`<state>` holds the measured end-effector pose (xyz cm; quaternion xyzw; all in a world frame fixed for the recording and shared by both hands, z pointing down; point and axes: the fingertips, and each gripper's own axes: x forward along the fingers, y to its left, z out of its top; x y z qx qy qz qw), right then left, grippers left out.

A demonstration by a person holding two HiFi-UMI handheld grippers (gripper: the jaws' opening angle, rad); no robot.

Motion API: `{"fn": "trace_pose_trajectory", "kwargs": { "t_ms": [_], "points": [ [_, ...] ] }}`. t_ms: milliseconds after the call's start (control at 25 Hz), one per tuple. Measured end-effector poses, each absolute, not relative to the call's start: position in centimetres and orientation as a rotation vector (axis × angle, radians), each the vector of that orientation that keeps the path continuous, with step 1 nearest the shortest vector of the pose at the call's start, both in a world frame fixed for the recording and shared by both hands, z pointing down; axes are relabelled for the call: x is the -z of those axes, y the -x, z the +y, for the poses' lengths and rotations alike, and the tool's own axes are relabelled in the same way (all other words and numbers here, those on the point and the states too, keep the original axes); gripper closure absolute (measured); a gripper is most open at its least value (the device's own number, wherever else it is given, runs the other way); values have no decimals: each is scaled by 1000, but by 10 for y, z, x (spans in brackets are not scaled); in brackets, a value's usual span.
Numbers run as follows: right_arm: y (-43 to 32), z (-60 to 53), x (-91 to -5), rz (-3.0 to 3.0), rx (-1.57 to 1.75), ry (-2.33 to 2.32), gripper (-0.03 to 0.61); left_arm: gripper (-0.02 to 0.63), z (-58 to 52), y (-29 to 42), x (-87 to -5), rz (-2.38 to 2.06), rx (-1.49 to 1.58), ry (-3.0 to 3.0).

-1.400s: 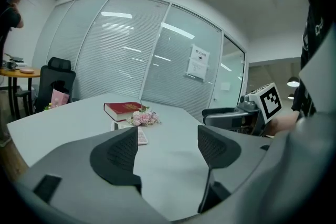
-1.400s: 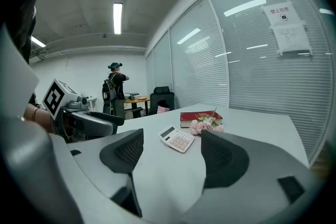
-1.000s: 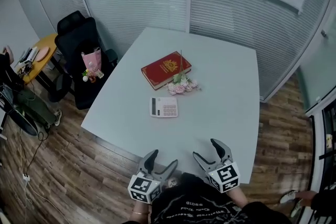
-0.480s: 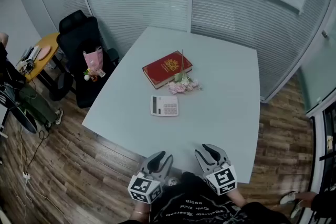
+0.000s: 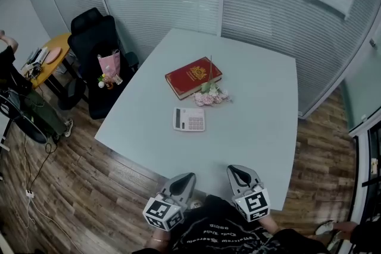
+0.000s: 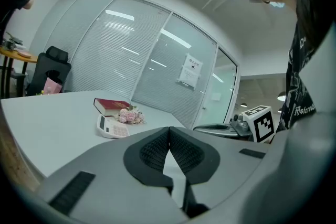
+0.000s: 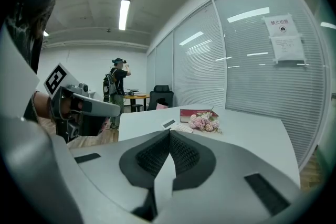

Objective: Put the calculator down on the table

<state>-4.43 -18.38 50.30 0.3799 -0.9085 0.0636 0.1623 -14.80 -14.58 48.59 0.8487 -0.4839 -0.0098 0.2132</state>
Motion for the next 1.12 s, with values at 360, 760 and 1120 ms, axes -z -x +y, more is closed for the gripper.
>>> {"fn": "trace_pose_trajectory", "kwargs": {
  "t_ms": [360,760,1120],
  "points": [
    [38,-195,-506,-2549,-109,-1104,571,594,-151,145,-498,-1342,-15,-2335],
    [34,-204,-513,-2515,-55,-1074,572,594,-158,141,-516,-1355,-72,-2297],
    [27,-210,-515,-2509,-55,-1078,572,594,-165,135,-519,-1346,-95,-2312]
  ]
}}
